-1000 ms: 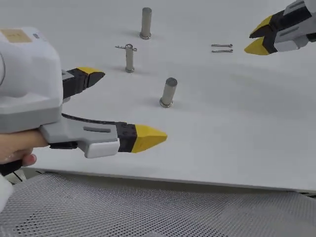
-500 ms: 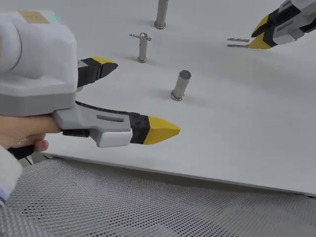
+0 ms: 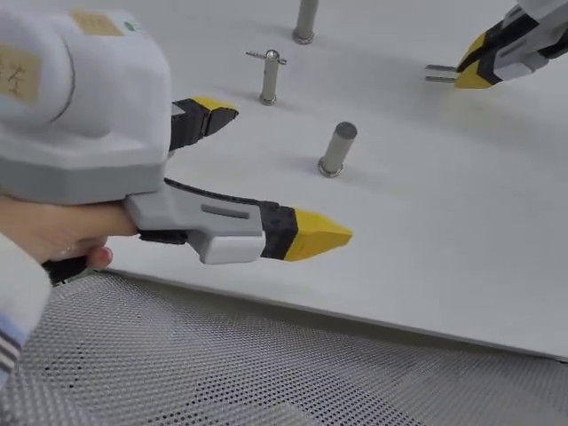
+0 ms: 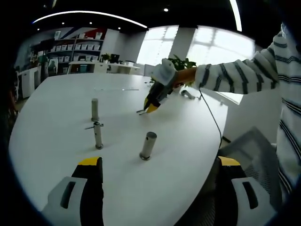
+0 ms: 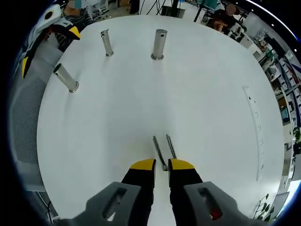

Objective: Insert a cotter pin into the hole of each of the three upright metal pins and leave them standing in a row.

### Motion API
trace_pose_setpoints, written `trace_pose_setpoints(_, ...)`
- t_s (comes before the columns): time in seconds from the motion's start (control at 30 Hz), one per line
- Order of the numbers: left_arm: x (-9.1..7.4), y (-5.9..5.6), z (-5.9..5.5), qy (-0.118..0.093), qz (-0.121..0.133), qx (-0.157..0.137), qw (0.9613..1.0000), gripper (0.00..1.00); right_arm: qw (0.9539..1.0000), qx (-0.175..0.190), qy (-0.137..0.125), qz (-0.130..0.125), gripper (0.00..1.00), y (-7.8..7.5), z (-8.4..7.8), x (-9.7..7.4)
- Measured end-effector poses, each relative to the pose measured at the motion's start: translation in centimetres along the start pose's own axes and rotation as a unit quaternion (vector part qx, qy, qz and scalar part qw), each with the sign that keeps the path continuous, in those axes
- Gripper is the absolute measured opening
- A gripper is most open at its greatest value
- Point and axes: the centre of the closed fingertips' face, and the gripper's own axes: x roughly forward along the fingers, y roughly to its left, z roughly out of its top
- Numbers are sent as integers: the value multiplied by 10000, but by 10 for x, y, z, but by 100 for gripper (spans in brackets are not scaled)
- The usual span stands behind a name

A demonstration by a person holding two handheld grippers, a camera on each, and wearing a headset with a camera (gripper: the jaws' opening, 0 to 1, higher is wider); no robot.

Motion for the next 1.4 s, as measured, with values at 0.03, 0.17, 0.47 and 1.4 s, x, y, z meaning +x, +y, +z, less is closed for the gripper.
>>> trace_pose_setpoints(0.03,0,0,0,19,7,5,10000,99,10000,-31,33,15,5,0,-1,1)
trace_pose_setpoints(0.17,-1,2,-1,23,19,-21,10000,98,10000,-25,46,57,4,0,0,2)
trace_pose_setpoints(0.47,3,3,2,3,25,-50,10000,97,9996,137,23,239,0,3,-2,2)
trace_pose_setpoints(1.4,-2,4,6,-9,71,-9,10000,94,9990,227,-334,-208,0,3,19,-14)
